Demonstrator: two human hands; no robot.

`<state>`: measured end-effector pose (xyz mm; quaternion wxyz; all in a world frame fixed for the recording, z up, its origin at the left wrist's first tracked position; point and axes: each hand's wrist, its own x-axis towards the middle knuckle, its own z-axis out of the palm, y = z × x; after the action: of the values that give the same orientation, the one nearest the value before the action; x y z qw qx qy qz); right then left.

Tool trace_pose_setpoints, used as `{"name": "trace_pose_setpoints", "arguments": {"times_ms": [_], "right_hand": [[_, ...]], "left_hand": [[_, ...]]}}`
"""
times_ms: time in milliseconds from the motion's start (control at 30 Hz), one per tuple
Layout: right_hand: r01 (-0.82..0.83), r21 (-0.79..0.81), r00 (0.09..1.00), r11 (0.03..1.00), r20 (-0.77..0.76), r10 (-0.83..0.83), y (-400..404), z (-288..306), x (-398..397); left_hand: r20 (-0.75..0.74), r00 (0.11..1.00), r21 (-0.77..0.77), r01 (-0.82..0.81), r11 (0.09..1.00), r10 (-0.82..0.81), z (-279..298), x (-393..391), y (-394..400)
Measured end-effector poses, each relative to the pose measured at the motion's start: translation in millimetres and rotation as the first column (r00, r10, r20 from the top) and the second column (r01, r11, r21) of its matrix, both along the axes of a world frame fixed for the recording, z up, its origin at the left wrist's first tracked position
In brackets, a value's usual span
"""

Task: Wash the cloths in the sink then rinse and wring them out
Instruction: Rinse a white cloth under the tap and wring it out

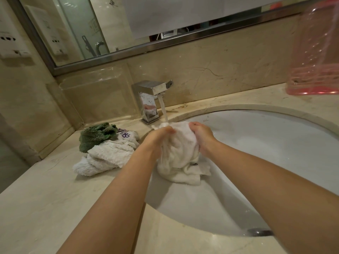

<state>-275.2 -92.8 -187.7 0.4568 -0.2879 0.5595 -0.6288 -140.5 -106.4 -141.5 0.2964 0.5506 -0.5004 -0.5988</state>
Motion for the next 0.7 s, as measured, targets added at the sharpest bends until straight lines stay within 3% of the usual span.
{"name": "trace_pose_setpoints", "arguments": {"times_ms": [167, 433, 600, 700], "right_hand": [[-0.145, 0.005, 0.988, 0.989, -0.044, 0.145, 3, 1, 3], [-0.465, 0.066, 0.879, 0.883, -0.083, 0.470, 5, -2, 4], [-0.499, 0.120, 0.846, 0.858, -0.150, 0.513, 11, -2, 4], [-0.377, 0.066, 0.911, 0.924, -0.155, 0.383, 9, -4, 8]], "left_hand": [[-0.200, 0.960, 0.015, -0.198, 0.980, 0.197, 0, 4, -6], [-0.287, 0.908, -0.047, -0.331, 0.943, 0.304, 6, 0, -3], [-0.326, 0.860, -0.028, -0.423, 0.906, 0.392, 10, 1, -1], [-0.328, 0.858, -0.041, -0.430, 0.902, 0.395, 7, 1, -3]]}}
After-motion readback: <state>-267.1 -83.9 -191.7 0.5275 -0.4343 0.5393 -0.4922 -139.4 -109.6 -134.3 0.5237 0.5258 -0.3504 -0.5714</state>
